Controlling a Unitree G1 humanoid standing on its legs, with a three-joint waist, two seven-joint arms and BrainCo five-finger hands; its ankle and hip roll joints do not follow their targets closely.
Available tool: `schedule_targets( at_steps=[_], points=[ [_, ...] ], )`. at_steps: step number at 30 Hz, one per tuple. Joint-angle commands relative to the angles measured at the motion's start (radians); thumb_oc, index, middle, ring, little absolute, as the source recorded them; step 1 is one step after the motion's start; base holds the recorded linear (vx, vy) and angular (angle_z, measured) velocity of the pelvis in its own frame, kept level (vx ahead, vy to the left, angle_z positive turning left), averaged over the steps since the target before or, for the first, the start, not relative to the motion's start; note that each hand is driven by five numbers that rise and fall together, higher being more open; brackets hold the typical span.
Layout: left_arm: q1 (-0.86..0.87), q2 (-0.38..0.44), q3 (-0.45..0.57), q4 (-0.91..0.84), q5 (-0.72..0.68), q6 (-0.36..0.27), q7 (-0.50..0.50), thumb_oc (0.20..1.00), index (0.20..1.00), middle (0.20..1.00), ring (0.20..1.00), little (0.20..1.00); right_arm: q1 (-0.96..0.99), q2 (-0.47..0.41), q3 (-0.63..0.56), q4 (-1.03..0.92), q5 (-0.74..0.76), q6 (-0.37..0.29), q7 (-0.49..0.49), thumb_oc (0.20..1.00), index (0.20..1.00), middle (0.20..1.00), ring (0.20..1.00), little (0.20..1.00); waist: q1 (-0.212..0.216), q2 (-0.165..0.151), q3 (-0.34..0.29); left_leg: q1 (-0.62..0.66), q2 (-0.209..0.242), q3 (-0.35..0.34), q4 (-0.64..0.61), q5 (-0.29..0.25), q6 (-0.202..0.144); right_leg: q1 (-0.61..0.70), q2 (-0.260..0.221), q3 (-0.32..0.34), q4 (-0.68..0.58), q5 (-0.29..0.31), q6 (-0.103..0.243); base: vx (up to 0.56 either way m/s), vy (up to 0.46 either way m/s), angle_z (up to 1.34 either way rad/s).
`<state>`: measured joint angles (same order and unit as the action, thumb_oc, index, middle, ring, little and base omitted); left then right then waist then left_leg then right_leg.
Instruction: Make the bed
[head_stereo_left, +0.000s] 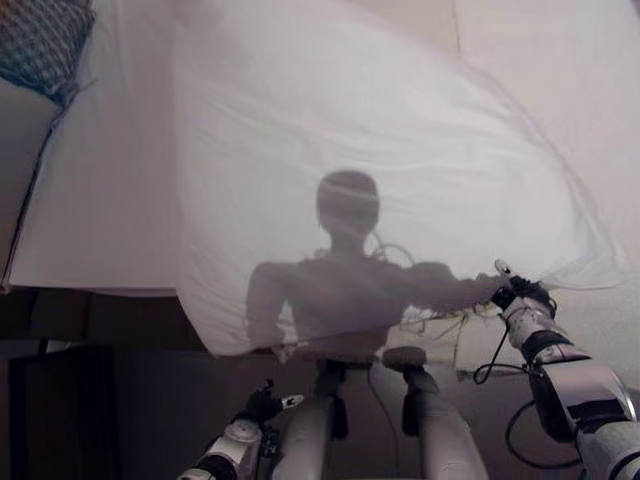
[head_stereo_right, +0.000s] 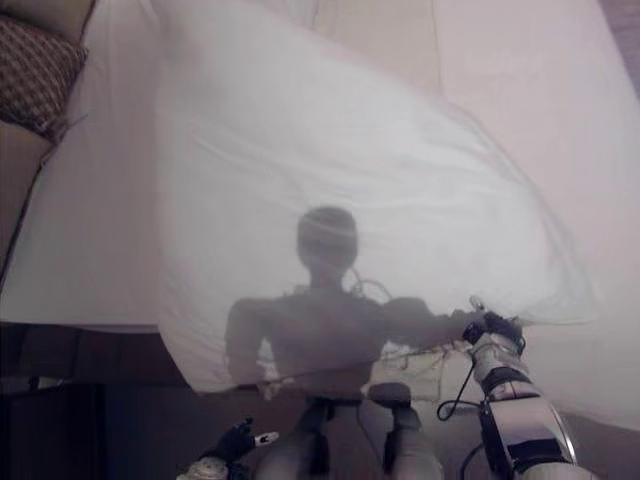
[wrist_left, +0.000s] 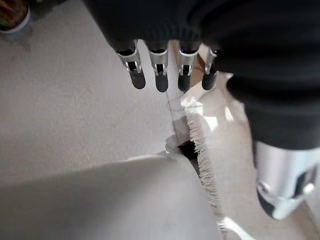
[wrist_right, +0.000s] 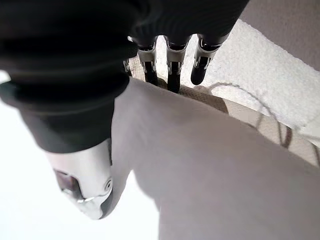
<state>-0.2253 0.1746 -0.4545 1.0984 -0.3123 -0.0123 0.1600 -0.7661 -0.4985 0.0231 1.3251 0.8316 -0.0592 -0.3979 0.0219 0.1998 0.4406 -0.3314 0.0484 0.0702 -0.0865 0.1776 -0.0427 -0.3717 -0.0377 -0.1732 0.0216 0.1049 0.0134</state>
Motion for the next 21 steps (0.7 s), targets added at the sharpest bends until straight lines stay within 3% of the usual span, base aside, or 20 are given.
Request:
schedule_targets(
  at_steps=[1, 6, 7, 8, 9, 10, 21],
  points=[
    [-0.007, -0.016, -0.064, -0.003, -0.041, -0.002, 0.012, 1.0, 1.0, 1.0, 1.0, 1.0, -0.12, -0.082, 0.057, -0.018, -0.031, -0.037, 0.007, 1.0, 1.0, 1.0, 1.0, 1.0, 0.026, -0.03, 0.025, -0.012, -0.083, -0.01, 0.013, -0.048, 0.008, -0.081, -0.035, 0.032, 0.136, -0.068, 0.077, -0.01, -0.017, 0.13],
    [-0.016, -0.023, -0.093, -0.034, -0.047, -0.002, 0.008, 1.0, 1.0, 1.0, 1.0, 1.0, -0.188, -0.13, 0.047, -0.02, -0.004, -0.053, -0.003, 1.0, 1.0, 1.0, 1.0, 1.0, 0.035, -0.013, 0.055, -0.041, -0.091, -0.031, 0.006, -0.034, 0.005, -0.114, -0.052, 0.008, 0.169, -0.082, 0.075, -0.01, -0.015, 0.09],
    [-0.019, -0.024, -0.097, -0.035, -0.044, -0.002, 0.006, 1.0, 1.0, 1.0, 1.0, 1.0, -0.192, -0.134, 0.041, -0.016, 0.005, -0.055, -0.001, 0.693, 0.693, 0.693, 0.693, 0.693, 0.035, -0.009, 0.058, -0.041, -0.094, -0.035, 0.005, -0.033, 0.004, -0.113, -0.055, 0.003, 0.169, -0.083, 0.075, 0.01, -0.02, 0.14],
    [-0.023, -0.026, -0.104, -0.033, -0.039, 0.0, 0.005, 1.0, 1.0, 1.0, 1.0, 1.0, -0.206, -0.139, 0.031, -0.014, 0.027, -0.064, 0.001, 0.451, 0.451, 0.451, 0.451, 0.451, 0.039, -0.007, 0.061, -0.042, -0.099, -0.041, 0.002, -0.034, 0.003, -0.104, -0.058, -0.003, 0.162, -0.083, 0.077, 0.02, -0.011, 0.11],
    [-0.024, -0.026, -0.104, -0.033, -0.039, 0.0, 0.005, 1.0, 1.0, 1.0, 1.0, 1.0, -0.207, -0.139, 0.031, -0.013, 0.027, -0.065, 0.002, 0.391, 0.391, 0.391, 0.391, 0.391, 0.038, -0.006, 0.061, -0.041, -0.099, -0.041, 0.002, -0.034, 0.003, -0.103, -0.058, -0.004, 0.161, -0.083, 0.077, 0.02, -0.009, 0.1],
    [-0.023, -0.026, -0.107, -0.034, -0.036, 0.0, 0.005, 1.0, 1.0, 1.0, 1.0, 1.0, -0.209, -0.141, 0.027, -0.012, 0.035, -0.068, 0.002, 0.206, 0.206, 0.206, 0.206, 0.206, 0.039, -0.006, 0.063, -0.039, -0.101, -0.042, 0.002, -0.034, 0.003, -0.098, -0.06, -0.006, 0.158, -0.084, 0.078, 0.02, 0.003, 0.08],
    [-0.032, -0.024, -0.087, -0.011, -0.035, 0.001, 0.019, 1.0, 1.0, 1.0, 1.0, 1.0, -0.167, -0.07, -0.013, -0.092, 0.16, -0.146, -0.005, 0.2, 0.2, 0.2, 0.2, 0.2, 0.021, -0.03, 0.028, 0.037, -0.107, -0.03, 0.004, -0.066, 0.005, -0.002, -0.07, -0.003, 0.121, -0.078, 0.086, 0.04, 0.027, 0.06]
  ],
)
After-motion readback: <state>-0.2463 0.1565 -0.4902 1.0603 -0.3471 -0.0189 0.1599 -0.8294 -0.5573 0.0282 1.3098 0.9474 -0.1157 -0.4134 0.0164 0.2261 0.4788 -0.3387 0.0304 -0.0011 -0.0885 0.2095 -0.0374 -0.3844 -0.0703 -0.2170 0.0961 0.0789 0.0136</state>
